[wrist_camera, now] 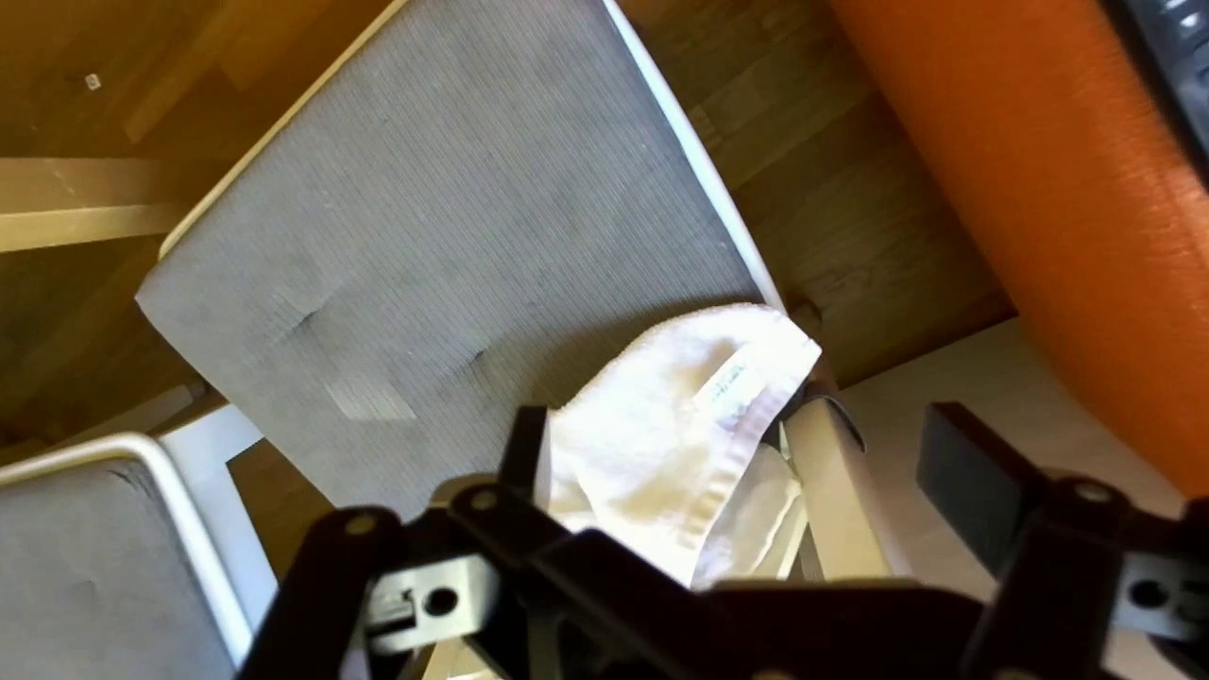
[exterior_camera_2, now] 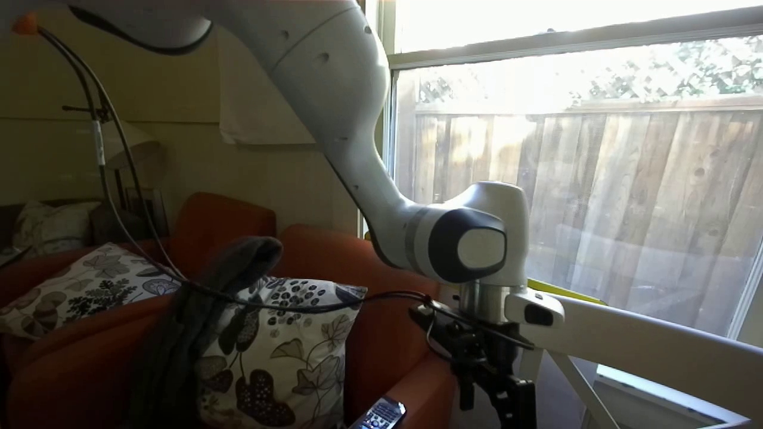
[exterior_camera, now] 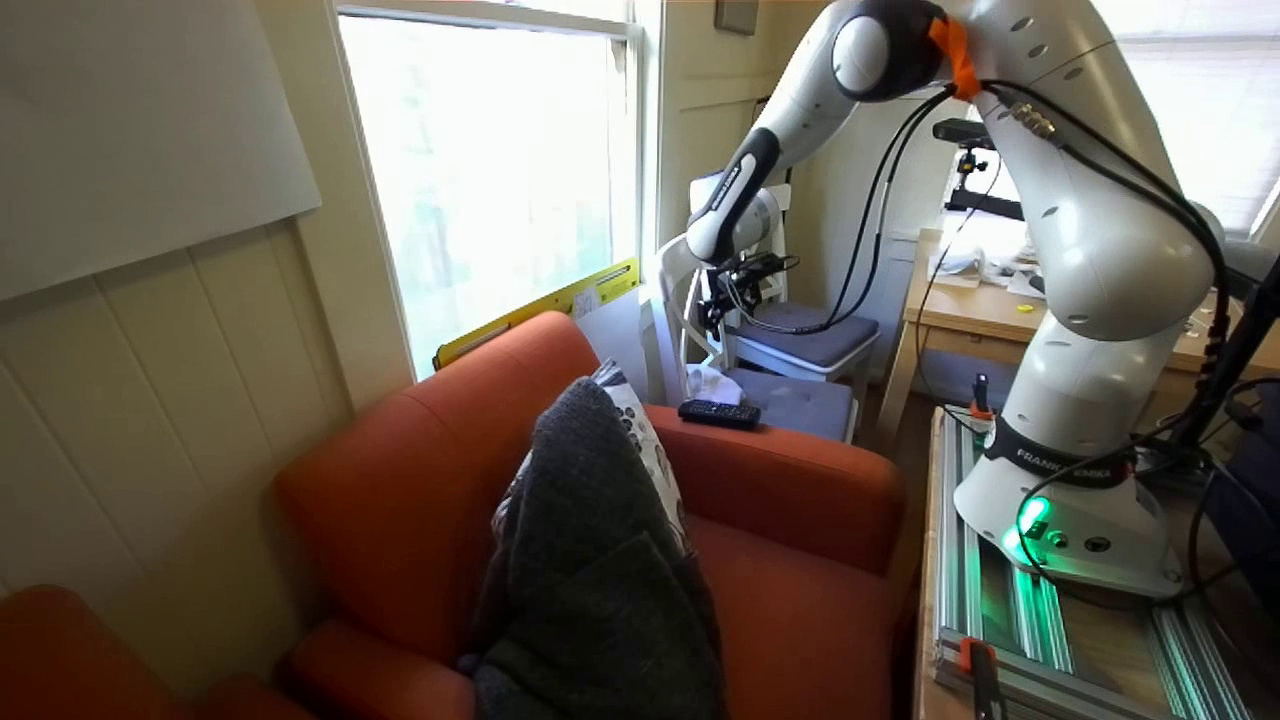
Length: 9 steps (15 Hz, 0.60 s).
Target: Use the white towel on the chair to wipe the window
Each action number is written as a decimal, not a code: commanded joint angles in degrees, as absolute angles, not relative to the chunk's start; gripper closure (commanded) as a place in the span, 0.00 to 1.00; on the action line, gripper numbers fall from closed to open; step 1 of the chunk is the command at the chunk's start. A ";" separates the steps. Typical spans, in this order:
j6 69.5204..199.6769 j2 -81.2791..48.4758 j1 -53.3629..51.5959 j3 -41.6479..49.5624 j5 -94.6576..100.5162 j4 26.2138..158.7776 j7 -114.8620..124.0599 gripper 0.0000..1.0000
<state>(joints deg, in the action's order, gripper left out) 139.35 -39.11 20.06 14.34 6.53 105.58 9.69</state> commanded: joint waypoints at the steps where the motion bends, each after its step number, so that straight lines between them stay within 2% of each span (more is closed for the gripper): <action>1: 139.27 -40.66 19.78 15.37 4.86 104.34 8.16 0.00; 6: 137.81 -41.76 20.04 14.97 4.33 102.33 7.82 0.00; 9: 132.53 -43.45 24.74 11.36 -0.05 99.55 0.72 0.00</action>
